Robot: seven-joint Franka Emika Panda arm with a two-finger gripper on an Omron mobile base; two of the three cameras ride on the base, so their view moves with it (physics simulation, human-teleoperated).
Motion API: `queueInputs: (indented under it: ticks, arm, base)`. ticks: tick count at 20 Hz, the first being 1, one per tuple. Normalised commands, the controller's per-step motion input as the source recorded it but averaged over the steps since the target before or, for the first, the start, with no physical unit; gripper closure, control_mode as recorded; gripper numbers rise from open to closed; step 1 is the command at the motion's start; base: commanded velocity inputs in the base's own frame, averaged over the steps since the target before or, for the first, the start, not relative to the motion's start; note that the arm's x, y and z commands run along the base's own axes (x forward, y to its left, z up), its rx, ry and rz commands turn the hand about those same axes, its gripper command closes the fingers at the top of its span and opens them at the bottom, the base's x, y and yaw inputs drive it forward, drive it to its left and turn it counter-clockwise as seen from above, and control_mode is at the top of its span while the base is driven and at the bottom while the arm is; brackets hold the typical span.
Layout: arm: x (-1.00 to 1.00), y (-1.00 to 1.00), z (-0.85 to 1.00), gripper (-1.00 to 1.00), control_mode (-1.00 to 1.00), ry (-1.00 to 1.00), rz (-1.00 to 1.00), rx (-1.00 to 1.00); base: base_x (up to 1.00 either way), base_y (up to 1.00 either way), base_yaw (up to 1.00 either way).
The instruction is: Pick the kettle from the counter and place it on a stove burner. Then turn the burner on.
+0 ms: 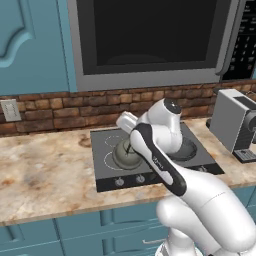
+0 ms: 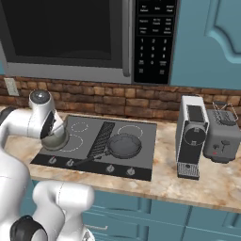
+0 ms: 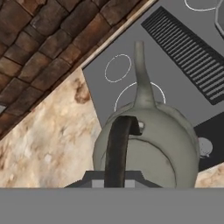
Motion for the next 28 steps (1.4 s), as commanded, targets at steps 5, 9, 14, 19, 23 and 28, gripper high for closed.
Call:
queueInputs:
  ticks: [5, 9, 14, 19, 23, 28]
  arm:
    - [0.23, 0.0, 0.0, 1.0, -1.0, 0.0, 0.0, 0.0]
    - [0.25, 0.0, 0.0, 1.0, -1.0, 0.0, 0.0, 0.0]
    - [0.31, 0.0, 0.0, 1.0, -1.0, 0.01, -0.01, 0.0]
    - [0.36, 0.0, -0.01, 1.0, -1.0, 0.05, -0.01, 0.0]
    - [0.31, 0.0, -0.08, 1.0, -1.0, 0.09, -0.01, 0.0]
    - [0.27, 0.0, -0.16, 1.0, -1.0, 0.09, 0.0, 0.0]
  base:
    - [0.0, 0.0, 0.0]
    - [0.0, 0.0, 0.0]
    - [0.0, 0.0, 0.0]
    - [0.0, 0.0, 0.0]
    - [0.0, 0.0, 0.0]
    - [0.0, 0.0, 0.0]
